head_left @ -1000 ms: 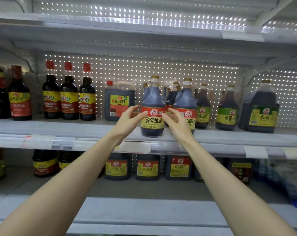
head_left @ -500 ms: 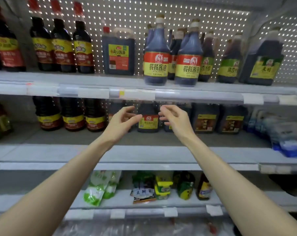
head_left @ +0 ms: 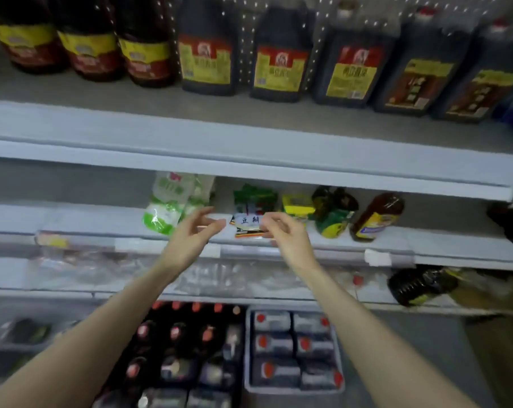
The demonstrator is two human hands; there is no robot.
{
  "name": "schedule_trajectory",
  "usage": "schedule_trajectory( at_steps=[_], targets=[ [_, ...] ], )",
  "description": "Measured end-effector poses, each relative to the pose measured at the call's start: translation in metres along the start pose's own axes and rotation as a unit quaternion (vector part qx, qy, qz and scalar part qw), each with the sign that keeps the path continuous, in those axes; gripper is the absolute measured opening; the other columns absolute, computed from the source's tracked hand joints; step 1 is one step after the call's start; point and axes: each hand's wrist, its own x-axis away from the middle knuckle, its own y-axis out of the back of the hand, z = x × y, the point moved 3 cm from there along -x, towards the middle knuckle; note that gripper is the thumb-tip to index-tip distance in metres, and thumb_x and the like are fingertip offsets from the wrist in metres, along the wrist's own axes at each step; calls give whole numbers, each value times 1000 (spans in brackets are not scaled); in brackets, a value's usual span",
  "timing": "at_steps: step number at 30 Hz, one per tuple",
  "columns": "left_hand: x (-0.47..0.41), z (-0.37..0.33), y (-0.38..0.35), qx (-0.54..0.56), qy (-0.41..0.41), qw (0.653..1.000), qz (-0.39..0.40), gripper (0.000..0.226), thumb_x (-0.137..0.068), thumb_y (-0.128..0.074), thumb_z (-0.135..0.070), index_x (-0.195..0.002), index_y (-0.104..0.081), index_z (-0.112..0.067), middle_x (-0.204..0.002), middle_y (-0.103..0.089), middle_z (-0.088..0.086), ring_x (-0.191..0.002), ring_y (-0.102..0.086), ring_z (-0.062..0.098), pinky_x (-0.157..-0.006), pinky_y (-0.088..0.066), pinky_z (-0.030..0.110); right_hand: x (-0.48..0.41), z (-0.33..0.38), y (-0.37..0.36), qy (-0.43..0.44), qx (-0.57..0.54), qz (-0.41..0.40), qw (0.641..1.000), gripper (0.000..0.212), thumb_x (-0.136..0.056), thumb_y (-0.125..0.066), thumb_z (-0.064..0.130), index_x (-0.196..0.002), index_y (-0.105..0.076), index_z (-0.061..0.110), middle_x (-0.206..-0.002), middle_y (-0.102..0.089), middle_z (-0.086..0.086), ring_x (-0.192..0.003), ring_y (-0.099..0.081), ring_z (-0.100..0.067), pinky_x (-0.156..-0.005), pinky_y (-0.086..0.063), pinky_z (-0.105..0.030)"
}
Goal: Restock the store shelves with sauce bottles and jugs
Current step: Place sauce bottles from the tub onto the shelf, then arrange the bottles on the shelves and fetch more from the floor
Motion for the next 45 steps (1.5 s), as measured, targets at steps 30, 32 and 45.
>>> schedule_trajectory(
  at_steps=[30, 32, 45],
  targets=[
    [-96, 574, -13, -3, 249, 968, -24, 62, -86, -70, -27, -140, -43, -16, -139, -50, 7, -129, -46, 17, -111, -37, 38, -66, -558, -225, -240, 21, -13, 970, 57, -75, -64, 61, -126, -53, 39, -122, -61, 12, -117, -57, -9, -104, -43, -33],
    [-105, 585, -15, -14, 244, 970, 1, 73, -79, -75, -37, -142, -42, -18, -140, -49, 6, -130, -46, 16, -111, -36, 39, -71, -574, -232, -227, 15, -19, 974, 55, -74, -66, 59, -124, -51, 40, -125, -62, 8, -121, -55, -11, -108, -41, -38],
    [-149, 622, -30, -44, 222, 961, 159, 49, -88, -67, -23, -133, -48, -20, -120, -62, -2, -113, -59, 11, -97, -47, 25, -98, -628, -244, -176, 32, 10, 984, 27, -91, -62, 37, -116, -55, 31, -97, -62, 24, -92, -54, 21, -82, -38, 1]
  ],
)
